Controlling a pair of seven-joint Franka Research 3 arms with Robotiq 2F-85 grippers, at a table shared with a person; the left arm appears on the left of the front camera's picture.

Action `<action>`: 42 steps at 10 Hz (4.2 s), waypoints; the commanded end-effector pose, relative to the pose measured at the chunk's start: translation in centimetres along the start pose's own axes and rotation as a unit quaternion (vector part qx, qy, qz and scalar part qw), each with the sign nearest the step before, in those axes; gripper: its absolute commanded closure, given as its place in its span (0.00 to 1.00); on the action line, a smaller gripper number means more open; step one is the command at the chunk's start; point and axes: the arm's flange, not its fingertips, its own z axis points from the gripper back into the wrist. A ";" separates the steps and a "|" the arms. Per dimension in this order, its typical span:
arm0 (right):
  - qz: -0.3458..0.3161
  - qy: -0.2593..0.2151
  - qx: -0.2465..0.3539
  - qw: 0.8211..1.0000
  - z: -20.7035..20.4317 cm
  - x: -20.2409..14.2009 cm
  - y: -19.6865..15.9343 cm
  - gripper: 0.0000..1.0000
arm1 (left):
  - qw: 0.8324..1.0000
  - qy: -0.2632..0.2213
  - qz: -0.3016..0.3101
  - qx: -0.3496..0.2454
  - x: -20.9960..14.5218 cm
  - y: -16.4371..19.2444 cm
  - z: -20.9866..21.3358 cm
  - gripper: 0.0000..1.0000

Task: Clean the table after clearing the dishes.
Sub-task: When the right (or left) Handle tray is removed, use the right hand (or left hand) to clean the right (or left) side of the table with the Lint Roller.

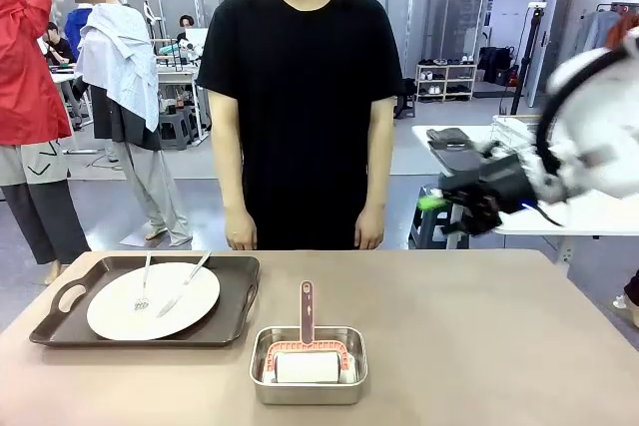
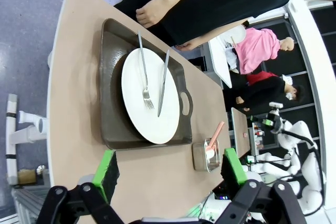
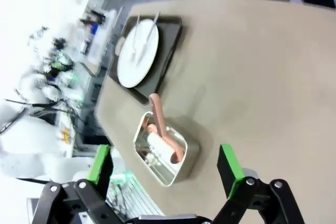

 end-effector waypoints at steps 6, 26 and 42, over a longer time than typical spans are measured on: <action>-0.126 -0.168 0.004 0.978 16.7 -14.1 -10.5 0.00 | 1.000 -0.004 0.000 -0.003 -0.1 -0.1 0.3 0.00; -0.202 -0.262 -0.032 0.943 25.8 -17.2 -14.1 0.00 | 1.000 -0.004 0.000 -0.003 -0.1 -0.1 0.3 0.00; -0.202 -0.262 -0.032 0.943 25.8 -17.2 -14.1 0.00 | 0.969 0.098 -0.224 0.035 6.8 -16.6 -10.8 0.00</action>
